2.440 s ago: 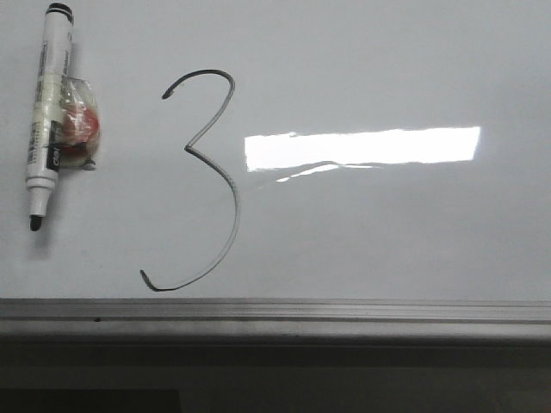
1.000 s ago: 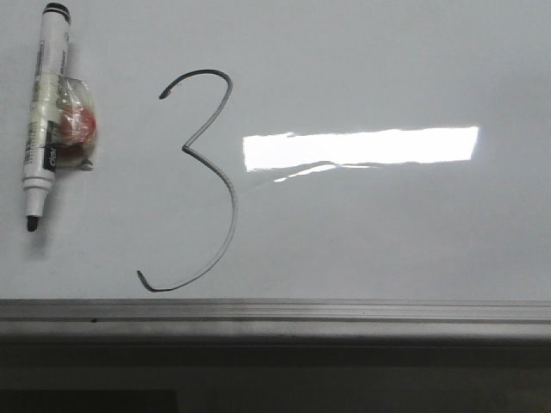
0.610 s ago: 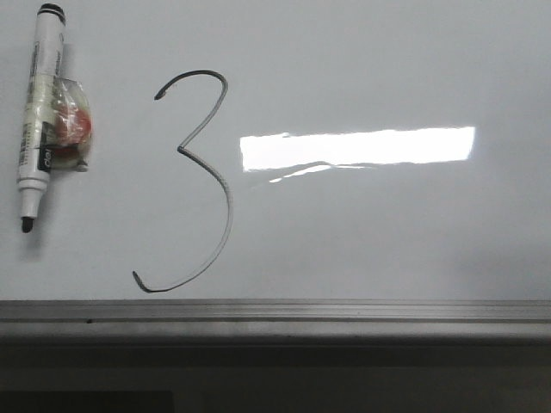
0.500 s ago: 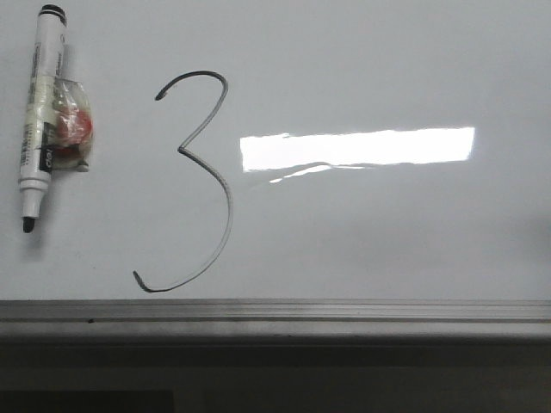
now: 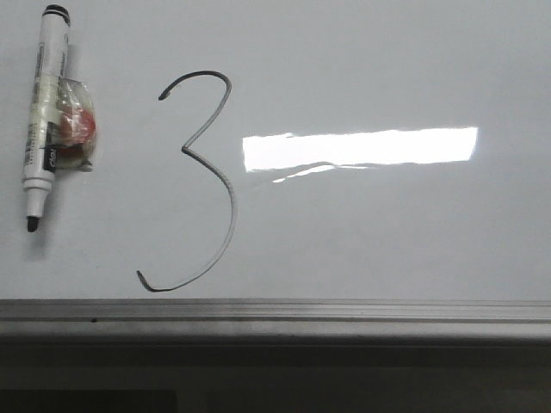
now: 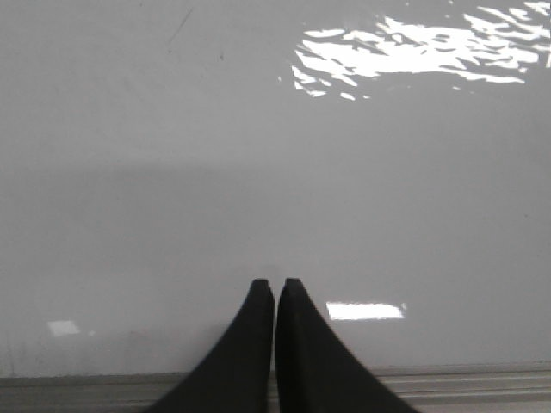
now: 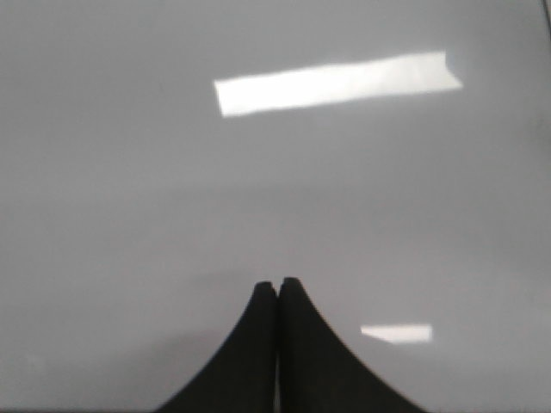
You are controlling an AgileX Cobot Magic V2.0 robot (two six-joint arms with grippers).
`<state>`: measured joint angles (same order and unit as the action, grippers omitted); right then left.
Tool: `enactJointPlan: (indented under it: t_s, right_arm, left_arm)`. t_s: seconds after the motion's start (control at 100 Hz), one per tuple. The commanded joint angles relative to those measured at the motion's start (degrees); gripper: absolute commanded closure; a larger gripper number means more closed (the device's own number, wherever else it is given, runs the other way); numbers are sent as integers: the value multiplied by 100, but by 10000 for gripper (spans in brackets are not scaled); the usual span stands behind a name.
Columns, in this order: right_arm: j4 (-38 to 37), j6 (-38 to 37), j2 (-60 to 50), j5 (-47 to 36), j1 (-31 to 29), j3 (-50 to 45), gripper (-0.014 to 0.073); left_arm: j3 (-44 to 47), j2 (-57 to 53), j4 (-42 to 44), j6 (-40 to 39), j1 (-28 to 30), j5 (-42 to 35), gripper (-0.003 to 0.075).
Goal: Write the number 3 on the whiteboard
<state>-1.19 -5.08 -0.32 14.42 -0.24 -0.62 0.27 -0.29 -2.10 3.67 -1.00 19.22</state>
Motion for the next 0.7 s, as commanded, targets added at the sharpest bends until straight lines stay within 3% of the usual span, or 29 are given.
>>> enactJointPlan:
  t_s: [0.0,0.69]
  right_arm:
    - [-90,26,-112,262,-51,-131,659]
    - [-90,26,-112,376,-51,-131,659]
  left_arm:
    - [191,-144,-15,-53,13,-295,741]
    - [191,-144,-15,-53,13,-295,741]
